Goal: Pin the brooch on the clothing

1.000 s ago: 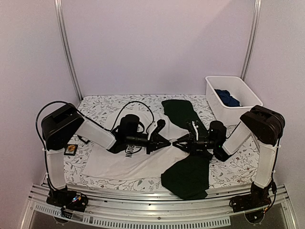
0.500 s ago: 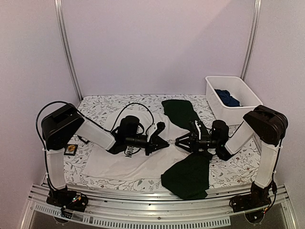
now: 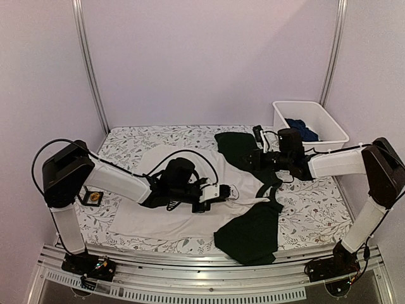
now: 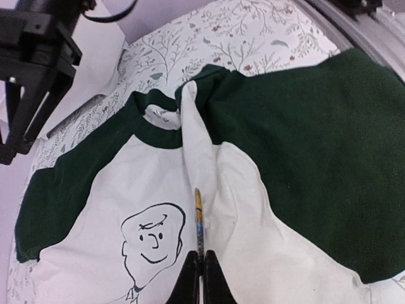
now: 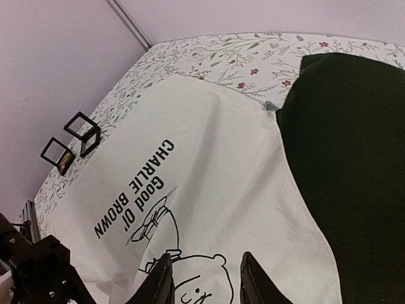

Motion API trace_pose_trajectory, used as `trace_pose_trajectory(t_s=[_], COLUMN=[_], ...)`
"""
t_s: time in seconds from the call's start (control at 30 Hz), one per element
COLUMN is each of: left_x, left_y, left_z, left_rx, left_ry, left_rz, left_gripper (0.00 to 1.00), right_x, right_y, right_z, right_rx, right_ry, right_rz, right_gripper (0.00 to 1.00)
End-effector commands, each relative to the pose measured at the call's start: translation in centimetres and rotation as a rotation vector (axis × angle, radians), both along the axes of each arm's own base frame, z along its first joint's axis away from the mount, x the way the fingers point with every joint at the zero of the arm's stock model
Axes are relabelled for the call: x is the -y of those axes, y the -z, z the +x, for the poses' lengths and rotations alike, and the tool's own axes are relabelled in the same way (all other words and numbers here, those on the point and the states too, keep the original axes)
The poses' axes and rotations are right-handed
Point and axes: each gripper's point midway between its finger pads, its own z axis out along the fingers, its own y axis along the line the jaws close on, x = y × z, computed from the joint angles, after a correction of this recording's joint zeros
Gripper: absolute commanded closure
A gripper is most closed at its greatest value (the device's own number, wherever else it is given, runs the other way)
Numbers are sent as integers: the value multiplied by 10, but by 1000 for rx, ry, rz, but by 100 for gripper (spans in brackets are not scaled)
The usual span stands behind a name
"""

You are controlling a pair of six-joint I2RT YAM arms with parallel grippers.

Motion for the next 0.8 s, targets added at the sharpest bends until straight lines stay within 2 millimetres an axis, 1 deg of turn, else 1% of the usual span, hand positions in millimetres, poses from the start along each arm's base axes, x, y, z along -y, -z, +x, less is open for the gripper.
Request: trace_pose_trajectory(t_s=[0.0, 0.03, 0.07, 0.1, 0.13, 0.17, 0.23, 0.27, 0.33, 0.37, 0.43, 0.47, 0.5, 0.53, 0.6, 0.67, 0.7, 0.73, 0.77], left_x=[-26, -29, -31, -35, -37, -37, -40, -43, -59, -68, -91, -105, -121, -136, -169, -206, -221, -234, -244], left_y=[56, 63, 67, 72, 69, 61, 39, 24, 13, 10, 11, 13, 15, 17, 25, 35, 41, 45, 47], left_z=[-2, -6, -11, -21, -28, -32, -39, -41, -44, -44, -35, -29, -20, -10, 8, 27, 32, 38, 43], left_rx=[385, 451, 506, 545, 591, 628, 669, 681, 639, 611, 533, 487, 450, 416, 360, 293, 261, 231, 210], left_ry=[136, 185, 239, 312, 369, 400, 422, 419, 404, 381, 285, 233, 176, 117, 26, -68, -95, -125, -147], left_rz=[382, 432, 475, 523, 543, 536, 515, 510, 559, 591, 685, 731, 780, 812, 881, 946, 974, 996, 1016], left_gripper=[94, 78, 58, 39, 10, 2, 0, 0, 0, 0, 1, 0, 0, 0, 0, 0, 0, 0, 0], right_x=[61, 69, 75, 80, 84, 89, 98, 102, 106, 108, 105, 103, 104, 106, 118, 126, 125, 124, 122], right_y=[64, 70, 75, 79, 88, 90, 103, 113, 122, 130, 136, 135, 149, 151, 170, 171, 165, 169, 161], right_z=[3, 4, 4, 6, 5, 9, 8, 8, 12, 15, 24, 33, 37, 44, 59, 83, 99, 111, 128], right_rx=[-298, -320, -337, -347, -381, -379, -417, -440, -460, -473, -478, -472, -491, -490, -498, -469, -447, -441, -414], right_ry=[339, 378, 405, 432, 445, 470, 496, 506, 522, 527, 512, 506, 494, 499, 522, 554, 557, 542, 547], right_rz=[-252, -289, -317, -347, -393, -424, -506, -546, -602, -629, -667, -681, -727, -751, -827, -842, -824, -821, -808], right_gripper=[65, 65, 65, 65, 65, 65, 65, 66, 67, 67, 69, 72, 73, 74, 75, 76, 76, 76, 76])
